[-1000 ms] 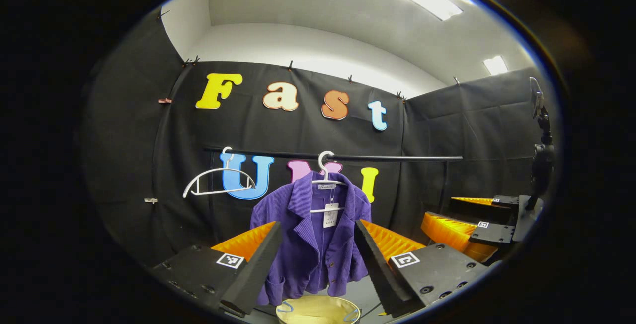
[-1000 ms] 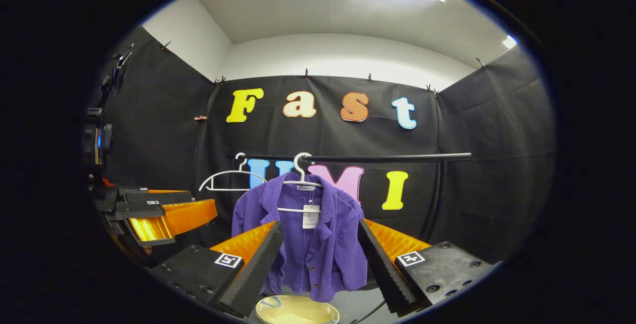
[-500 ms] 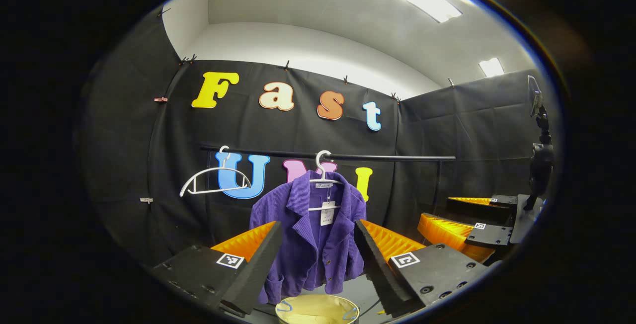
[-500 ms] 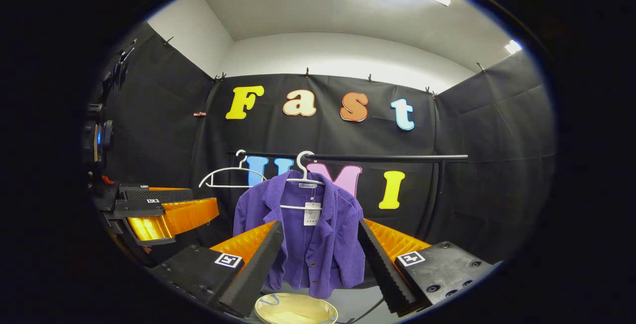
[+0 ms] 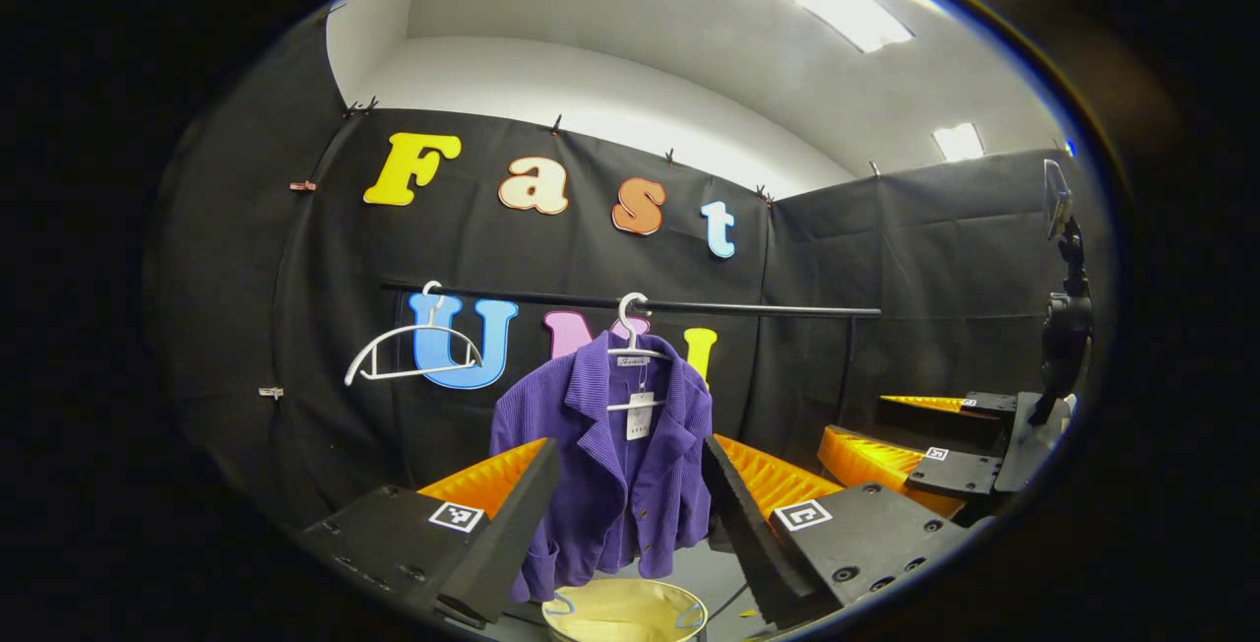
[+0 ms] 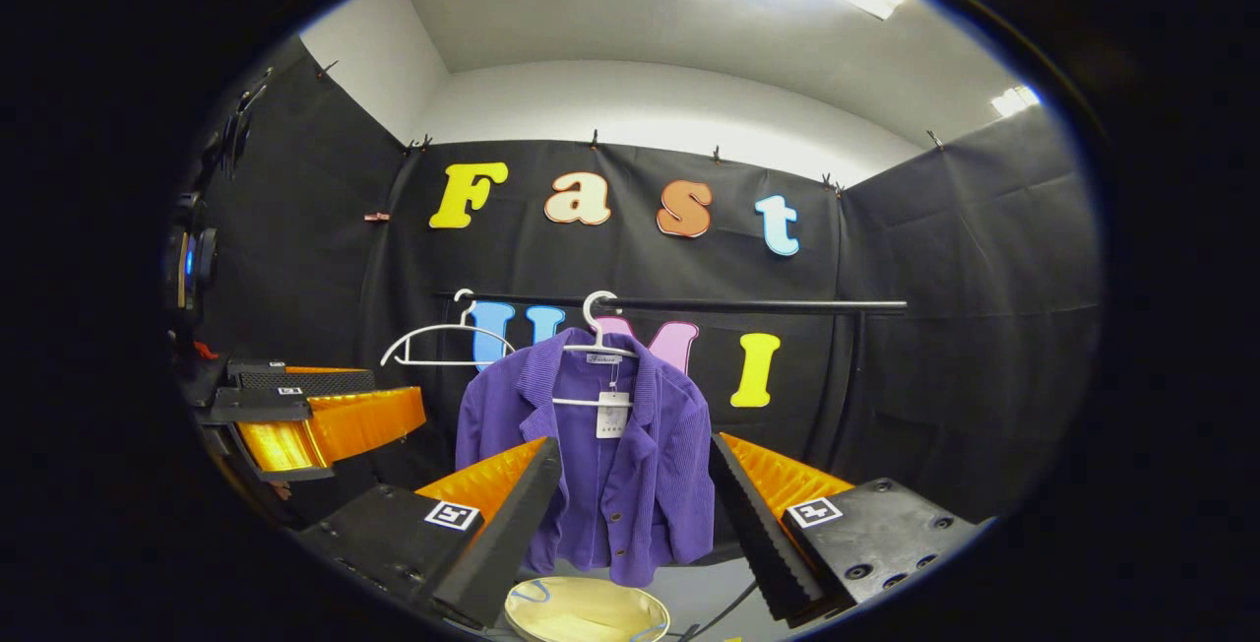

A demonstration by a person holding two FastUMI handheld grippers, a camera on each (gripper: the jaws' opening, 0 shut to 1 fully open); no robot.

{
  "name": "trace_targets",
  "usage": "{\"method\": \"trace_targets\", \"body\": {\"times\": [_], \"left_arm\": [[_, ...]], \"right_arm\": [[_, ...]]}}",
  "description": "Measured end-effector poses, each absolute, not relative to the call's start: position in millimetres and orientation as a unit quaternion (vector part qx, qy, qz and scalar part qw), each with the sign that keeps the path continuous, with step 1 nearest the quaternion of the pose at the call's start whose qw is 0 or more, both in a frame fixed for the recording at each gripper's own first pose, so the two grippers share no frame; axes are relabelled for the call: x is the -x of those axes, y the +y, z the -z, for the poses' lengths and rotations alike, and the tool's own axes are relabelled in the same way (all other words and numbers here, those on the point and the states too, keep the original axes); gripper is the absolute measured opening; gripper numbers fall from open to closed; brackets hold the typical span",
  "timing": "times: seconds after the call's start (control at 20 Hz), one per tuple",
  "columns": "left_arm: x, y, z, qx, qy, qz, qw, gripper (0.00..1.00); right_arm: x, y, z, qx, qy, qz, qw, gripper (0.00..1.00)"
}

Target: Grasp the clothes on the hanger with both hands and then place them into the laundry hamper below.

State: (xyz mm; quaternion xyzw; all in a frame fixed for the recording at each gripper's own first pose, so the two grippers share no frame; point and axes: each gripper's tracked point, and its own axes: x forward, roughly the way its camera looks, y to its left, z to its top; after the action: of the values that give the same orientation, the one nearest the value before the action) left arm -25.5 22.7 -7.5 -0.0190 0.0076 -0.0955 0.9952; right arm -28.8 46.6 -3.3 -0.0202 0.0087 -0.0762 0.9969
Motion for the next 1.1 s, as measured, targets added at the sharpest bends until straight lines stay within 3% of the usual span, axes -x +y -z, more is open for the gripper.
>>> {"method": "trace_targets", "body": {"times": [0.5,1.1], "left_arm": [[-11.9,28.4,25.3,0.015,0.017,0.098,0.995,0.92],[-132.6,4.9,72.5,0.007,0.024,0.024,0.999,0.92]], "right_arm": [[-12.8,39.3,23.8,0.016,0.021,0.07,0.997,0.97],[-145.8,-2.4,91.0,-0.007,0.037,-0.03,0.999,0.97]]}}
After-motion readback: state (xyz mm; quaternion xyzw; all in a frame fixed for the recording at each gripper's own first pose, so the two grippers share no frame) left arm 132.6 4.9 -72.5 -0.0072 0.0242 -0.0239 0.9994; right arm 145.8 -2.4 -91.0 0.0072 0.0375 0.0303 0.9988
